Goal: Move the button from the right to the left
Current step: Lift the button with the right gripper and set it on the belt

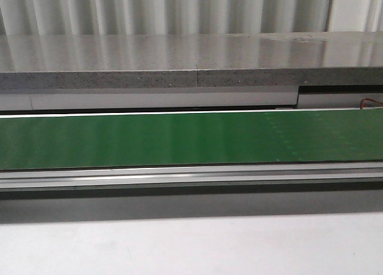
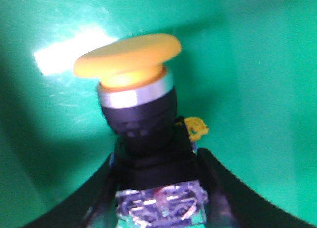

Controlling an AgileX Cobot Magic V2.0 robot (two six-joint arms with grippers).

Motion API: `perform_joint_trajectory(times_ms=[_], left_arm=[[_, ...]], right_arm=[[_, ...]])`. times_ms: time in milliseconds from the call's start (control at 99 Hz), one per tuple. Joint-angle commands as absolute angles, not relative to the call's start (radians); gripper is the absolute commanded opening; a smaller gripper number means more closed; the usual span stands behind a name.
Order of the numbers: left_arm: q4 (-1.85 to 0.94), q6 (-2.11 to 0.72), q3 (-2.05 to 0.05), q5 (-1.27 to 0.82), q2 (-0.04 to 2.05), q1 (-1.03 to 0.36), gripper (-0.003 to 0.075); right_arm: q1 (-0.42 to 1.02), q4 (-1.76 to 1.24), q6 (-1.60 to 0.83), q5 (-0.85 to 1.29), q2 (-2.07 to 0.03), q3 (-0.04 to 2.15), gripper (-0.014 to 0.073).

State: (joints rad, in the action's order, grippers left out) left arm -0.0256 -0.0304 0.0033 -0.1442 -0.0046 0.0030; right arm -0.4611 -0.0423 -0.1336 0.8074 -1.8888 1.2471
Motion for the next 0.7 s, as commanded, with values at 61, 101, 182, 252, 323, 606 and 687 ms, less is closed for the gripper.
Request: perform_joint_trajectory(times_ms=[61,101,182,252,323,606,687], left_arm=[[-0.027,-0.024,0.042,-0.064,-0.037,0.002,-0.002],[-0.027,-0.024,0.042,-0.064,-0.037,0.002,-0.002],[-0.027,-0.024,0.042,-0.064,-0.037,0.002,-0.002],[-0.027,-0.024,0.042,-0.064,-0.037,0.002,-0.002],[-0.027,-0.024,0.042,-0.064,-0.037,0.002,-0.002],[-0.027,-0.024,0.042,-0.064,-0.037,0.002,-0.002],[-0.027,-0.024,0.042,-0.064,-0.037,0.002,-0.002]], right_arm=[[-0.452,-0.096,-0.142,0.808,-1.739,1.271,0.0216],[-0.444,-0.11,-0.137,0.818,-1.71,1.271,0.0216],[-0.425,-0.126,-0.129,0.843,-1.659,1.271,0.0216],[-0.401,-0.128,-0.126,0.87,-1.615,1.271,0.0216],[-0.373,-0.129,-0.12,0.897,-1.572,1.271,0.0216],[-0.218,-0.135,-0.042,0.992,-1.464,1.271,0.0216],[-0.155,-0.135,-0.006,1.024,-1.467,1.269,0.0216]])
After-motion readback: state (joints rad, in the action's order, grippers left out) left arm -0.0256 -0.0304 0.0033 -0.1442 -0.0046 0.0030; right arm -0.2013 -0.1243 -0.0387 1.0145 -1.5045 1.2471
